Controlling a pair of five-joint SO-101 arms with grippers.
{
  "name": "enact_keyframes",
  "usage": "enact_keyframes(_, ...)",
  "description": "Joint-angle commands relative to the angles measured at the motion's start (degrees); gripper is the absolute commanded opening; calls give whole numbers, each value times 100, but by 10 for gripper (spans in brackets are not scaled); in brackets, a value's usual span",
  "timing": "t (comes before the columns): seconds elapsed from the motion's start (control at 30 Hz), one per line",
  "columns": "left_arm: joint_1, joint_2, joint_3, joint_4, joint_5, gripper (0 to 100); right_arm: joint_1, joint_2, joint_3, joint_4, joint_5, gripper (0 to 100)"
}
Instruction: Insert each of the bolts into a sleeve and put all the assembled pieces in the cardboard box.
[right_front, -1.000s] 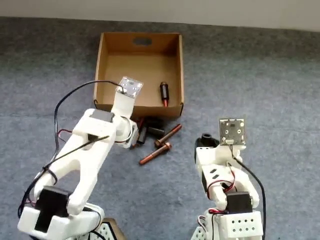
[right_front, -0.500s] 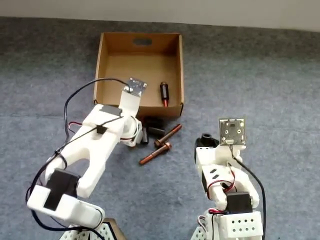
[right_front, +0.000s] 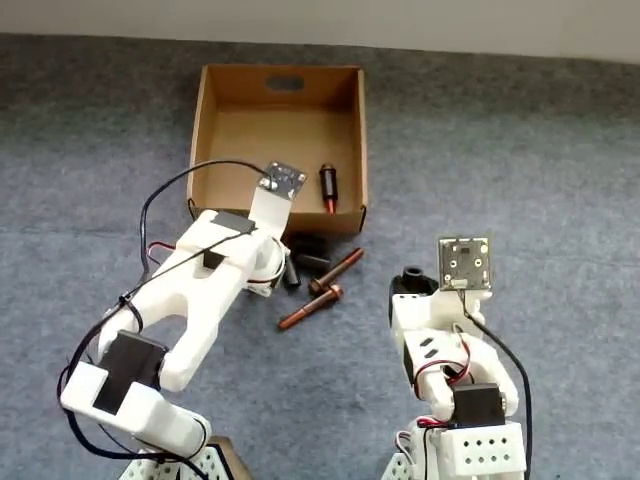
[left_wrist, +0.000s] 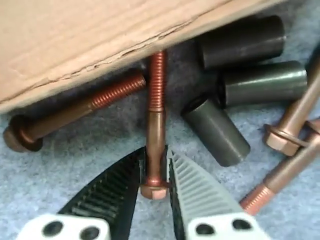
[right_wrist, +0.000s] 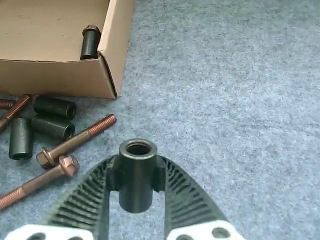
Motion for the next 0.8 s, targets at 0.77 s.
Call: enact_keyframes(0.77,-813,-3099,2185,1653,-4589,8,-31,-84,110,-127,-26,5)
